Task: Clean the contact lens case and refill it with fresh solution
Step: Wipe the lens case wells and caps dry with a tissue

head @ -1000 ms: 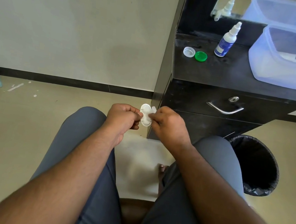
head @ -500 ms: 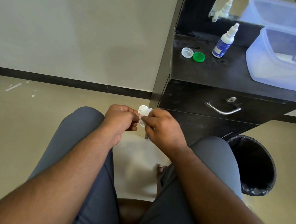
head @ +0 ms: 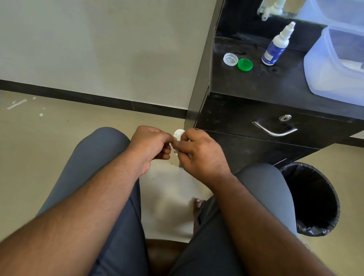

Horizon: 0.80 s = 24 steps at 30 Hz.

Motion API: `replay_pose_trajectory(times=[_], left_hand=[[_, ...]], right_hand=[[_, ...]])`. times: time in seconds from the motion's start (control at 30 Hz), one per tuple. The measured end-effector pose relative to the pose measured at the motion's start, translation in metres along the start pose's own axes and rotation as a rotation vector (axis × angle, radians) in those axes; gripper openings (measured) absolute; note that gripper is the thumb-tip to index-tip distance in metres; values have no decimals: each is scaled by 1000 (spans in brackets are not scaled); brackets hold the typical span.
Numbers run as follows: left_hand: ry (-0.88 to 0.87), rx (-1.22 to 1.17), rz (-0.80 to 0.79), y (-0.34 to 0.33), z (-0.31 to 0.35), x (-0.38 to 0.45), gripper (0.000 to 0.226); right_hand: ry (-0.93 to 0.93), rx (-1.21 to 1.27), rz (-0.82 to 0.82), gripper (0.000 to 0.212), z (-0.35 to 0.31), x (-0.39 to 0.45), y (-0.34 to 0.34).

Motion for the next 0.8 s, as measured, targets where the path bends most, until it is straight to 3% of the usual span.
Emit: replay_pose_trajectory(times=[0.37, 0.53, 0.7, 0.8], left_hand=[[-4, 53, -42, -3, -5, 5, 10], [-10, 61, -39, -1, -4, 4, 14], [-27, 51, -15, -1, -5, 6, 15], [-21, 48, -11, -2, -7, 5, 15]], right_hand=[[-208, 2, 53, 21, 3, -2, -4], [-98, 6, -6, 20, 2, -3, -1], [-203, 19, 28, 22, 8, 0, -3], [-104, 7, -10, 22, 2, -2, -2]])
Point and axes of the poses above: each hand's wrist, its own x-axis towards the middle knuckle, its own y-axis out of the back of the hand, z = x × y, the point moved 1 cm from there along x, towards the middle knuckle
